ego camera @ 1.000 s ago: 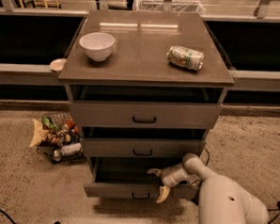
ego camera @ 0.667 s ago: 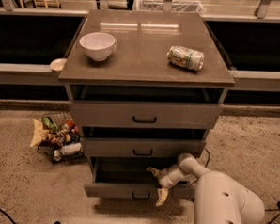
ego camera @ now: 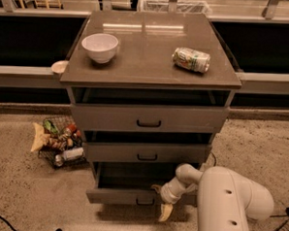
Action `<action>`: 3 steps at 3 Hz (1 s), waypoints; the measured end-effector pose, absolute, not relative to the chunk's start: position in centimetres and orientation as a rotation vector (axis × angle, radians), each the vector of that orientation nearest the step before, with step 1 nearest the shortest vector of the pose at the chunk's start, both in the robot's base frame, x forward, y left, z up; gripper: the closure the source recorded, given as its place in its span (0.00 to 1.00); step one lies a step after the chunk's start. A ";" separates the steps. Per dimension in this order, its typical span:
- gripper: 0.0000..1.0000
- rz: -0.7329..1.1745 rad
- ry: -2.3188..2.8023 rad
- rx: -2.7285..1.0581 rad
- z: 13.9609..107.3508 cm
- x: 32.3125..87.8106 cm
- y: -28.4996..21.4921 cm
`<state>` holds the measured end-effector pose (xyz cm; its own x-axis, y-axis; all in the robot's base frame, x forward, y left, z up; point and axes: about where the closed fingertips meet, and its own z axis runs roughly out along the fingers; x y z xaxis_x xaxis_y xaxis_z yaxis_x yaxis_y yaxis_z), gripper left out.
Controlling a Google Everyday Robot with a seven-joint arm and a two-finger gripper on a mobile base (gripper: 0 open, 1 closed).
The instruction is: Open bottom drawer
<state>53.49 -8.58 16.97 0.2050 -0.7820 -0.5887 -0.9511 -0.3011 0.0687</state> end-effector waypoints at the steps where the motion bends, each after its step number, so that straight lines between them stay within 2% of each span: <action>1: 0.42 0.813 1.666 -2.205 16.9 50.6 -8.7; 3: 0.88 0.855 1.674 -2.203 17.0 48.5 -8.8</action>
Offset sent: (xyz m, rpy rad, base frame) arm -0.0623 -0.0080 0.0070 -0.0388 0.0948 0.0182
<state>48.48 -8.78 17.00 0.1698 -0.7943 -0.5834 -0.9381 -0.3116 0.1512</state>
